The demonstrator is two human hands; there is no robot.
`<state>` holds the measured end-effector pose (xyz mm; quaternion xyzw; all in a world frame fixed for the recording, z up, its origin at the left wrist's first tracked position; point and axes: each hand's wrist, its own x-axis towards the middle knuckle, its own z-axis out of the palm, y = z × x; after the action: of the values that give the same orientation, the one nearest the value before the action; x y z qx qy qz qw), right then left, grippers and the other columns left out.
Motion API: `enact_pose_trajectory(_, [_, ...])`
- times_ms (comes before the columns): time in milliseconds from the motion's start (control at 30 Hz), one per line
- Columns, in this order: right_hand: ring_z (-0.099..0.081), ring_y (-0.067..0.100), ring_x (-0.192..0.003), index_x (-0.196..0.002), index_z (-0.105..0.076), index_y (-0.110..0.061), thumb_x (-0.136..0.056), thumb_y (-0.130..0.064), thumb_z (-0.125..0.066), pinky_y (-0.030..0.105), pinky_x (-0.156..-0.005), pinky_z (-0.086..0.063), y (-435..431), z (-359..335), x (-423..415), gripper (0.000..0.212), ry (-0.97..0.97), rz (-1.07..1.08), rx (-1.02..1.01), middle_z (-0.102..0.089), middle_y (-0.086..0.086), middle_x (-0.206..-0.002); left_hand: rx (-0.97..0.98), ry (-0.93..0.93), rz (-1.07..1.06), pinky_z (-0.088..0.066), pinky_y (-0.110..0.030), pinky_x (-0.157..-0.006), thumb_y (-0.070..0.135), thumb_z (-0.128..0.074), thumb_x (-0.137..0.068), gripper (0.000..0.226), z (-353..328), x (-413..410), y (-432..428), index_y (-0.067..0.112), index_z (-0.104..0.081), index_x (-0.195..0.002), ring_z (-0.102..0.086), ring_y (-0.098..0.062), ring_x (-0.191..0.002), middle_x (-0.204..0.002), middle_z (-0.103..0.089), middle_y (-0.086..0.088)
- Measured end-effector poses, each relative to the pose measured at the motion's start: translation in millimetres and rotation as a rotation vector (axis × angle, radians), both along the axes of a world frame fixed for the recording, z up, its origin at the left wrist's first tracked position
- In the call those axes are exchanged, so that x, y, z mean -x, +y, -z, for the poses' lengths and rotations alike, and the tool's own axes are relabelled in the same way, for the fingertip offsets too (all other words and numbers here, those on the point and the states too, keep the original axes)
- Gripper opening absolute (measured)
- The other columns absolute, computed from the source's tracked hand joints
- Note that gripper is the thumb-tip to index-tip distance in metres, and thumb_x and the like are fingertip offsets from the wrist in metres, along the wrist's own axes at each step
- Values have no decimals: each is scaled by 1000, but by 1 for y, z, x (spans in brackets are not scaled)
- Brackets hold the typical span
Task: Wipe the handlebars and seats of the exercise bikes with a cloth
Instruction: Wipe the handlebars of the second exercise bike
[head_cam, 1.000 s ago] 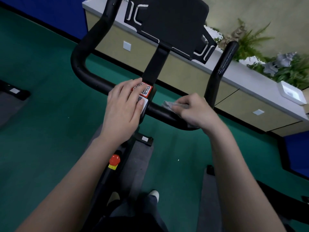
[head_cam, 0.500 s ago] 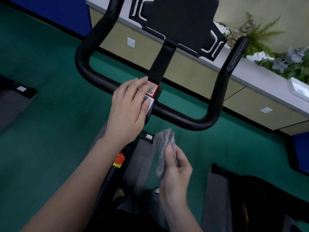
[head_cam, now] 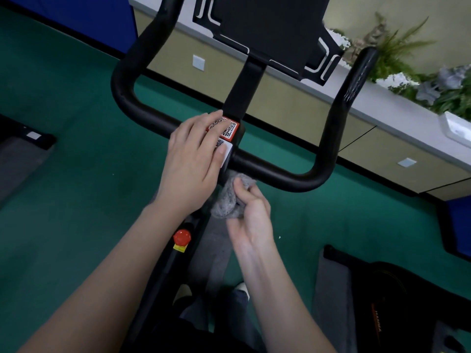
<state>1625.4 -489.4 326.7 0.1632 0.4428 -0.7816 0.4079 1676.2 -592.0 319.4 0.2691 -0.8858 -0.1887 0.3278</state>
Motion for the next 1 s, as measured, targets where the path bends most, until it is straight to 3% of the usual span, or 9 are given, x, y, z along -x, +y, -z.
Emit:
enact_pose_trajectory(100, [-62,23,-93,-99,-60,7,-88,7,-54,33,-91,-51,21,1,7,12,62,43,0,-66,14,-95,3,5,0,-31,-42,-104,24,-33,-98,41,1,0,-1,11,-49,-134,-40,-23,-127,-142,-45,-2])
enact_pose_trajectory(233, [-68,15,-82,-94,-60,1,-89,4,-56,27,-83,-56,28,-1,3,7,107,100,21,-70,8,-86,1,-7,-12,-29,-40,-105,23,-33,-98,41,-3,1,2,11,-49,-133,-40,-24,-127,-141,-46,-3])
enact_pose_trajectory(333, [-67,13,-70,-77,-54,-6,-88,6,-58,25,-70,-58,10,-2,-8,17,82,108,22,-70,5,-73,101,-25,-35,-24,-41,-108,19,-38,-97,37,-10,1,6,8,-54,-128,-38,-25,-131,-138,-50,-6])
enact_pose_trajectory(400, [-66,15,-68,-75,-53,-7,-88,6,-59,26,-67,-57,5,-1,-9,19,65,118,40,-68,7,-73,188,-14,19,-25,-40,-107,17,-45,-94,32,-17,5,11,7,-60,-120,-43,-26,-128,-130,-57,-7])
enact_pose_trajectory(500, [-65,18,-72,-88,-60,-1,-88,5,-57,30,-75,-55,19,-1,-1,6,93,152,18,-68,10,-77,222,3,180,-34,-38,-102,18,-50,-93,28,-29,21,24,7,-65,-113,-58,-27,-107,-110,-66,-6])
enact_pose_trajectory(600, [-65,17,-75,-94,-59,2,-89,6,-55,26,-74,-54,45,-4,13,8,143,250,10,-67,9,-82,198,-84,264,-39,-39,-96,26,-49,-95,31,-30,30,33,8,-65,-114,-60,-27,-94,-104,-67,-5])
enact_pose_trajectory(700, [-67,16,-76,-96,-60,2,-90,4,-55,26,-75,-57,50,-6,14,8,190,291,1,-69,10,-83,230,-136,270,-39,-38,-91,32,-52,-94,30,-22,31,34,12,-68,-109,-60,-25,-92,-100,-67,-2])
enact_pose_trajectory(900, [-63,27,-94,-95,-58,-5,-91,3,-55,47,-98,-47,28,-1,3,9,50,323,54,-68,17,-97,230,-111,241,-35,-33,-90,33,-56,-91,26,-19,33,33,16,-70,-103,-59,-23,-91,-96,-66,2])
enact_pose_trajectory(1000, [-59,33,-105,-103,-57,-2,-91,4,-54,55,-105,-40,31,0,8,14,27,295,80,-63,25,-114,218,-104,242,-34,-32,-91,30,-55,-91,25,-19,33,34,15,-71,-103,-59,-24,-91,-95,-66,2])
